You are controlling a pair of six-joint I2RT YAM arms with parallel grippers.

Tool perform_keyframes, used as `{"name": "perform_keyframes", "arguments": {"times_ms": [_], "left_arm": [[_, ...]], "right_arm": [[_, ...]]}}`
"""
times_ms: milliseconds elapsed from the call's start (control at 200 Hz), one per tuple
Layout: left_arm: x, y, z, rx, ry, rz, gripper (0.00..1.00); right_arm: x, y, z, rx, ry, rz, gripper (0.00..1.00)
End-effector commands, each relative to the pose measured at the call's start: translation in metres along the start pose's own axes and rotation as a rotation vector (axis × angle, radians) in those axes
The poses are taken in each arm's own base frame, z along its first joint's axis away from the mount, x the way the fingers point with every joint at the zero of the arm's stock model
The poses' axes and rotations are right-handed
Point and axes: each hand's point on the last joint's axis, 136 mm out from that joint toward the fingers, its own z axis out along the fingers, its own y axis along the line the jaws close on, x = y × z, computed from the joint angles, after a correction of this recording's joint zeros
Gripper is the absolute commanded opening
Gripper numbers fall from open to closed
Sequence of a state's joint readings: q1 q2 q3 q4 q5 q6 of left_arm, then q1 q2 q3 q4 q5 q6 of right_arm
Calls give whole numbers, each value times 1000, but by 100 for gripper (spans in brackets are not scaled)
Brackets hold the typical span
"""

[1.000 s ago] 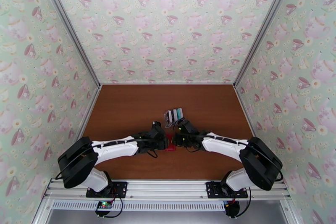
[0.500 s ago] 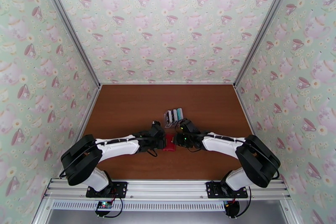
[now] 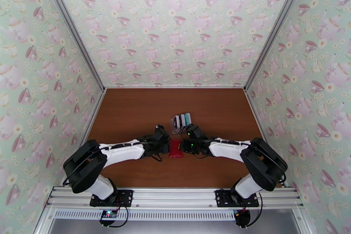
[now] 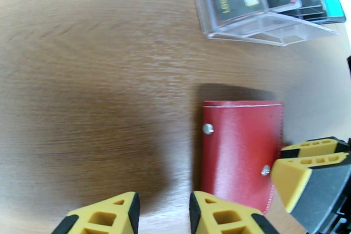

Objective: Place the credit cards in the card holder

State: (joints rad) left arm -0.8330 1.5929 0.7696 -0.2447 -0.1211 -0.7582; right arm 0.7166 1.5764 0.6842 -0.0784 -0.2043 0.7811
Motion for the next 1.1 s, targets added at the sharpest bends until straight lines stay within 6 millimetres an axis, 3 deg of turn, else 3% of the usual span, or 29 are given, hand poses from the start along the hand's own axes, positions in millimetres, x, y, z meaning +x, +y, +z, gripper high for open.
{"name": "perform_keyframes", "arguments": {"times_ms": [0, 751, 1097], "left_arm": [[10, 17, 9, -79, 40, 22, 37], [20, 10, 18, -56, 72, 19, 37], [20, 10, 19, -58, 74, 19, 37]], "right_arm": [[2, 0, 4, -8, 19, 7, 31], [-4, 18, 0, -60, 24, -11, 25], [-12, 32, -12, -100, 7, -18, 25]]}}
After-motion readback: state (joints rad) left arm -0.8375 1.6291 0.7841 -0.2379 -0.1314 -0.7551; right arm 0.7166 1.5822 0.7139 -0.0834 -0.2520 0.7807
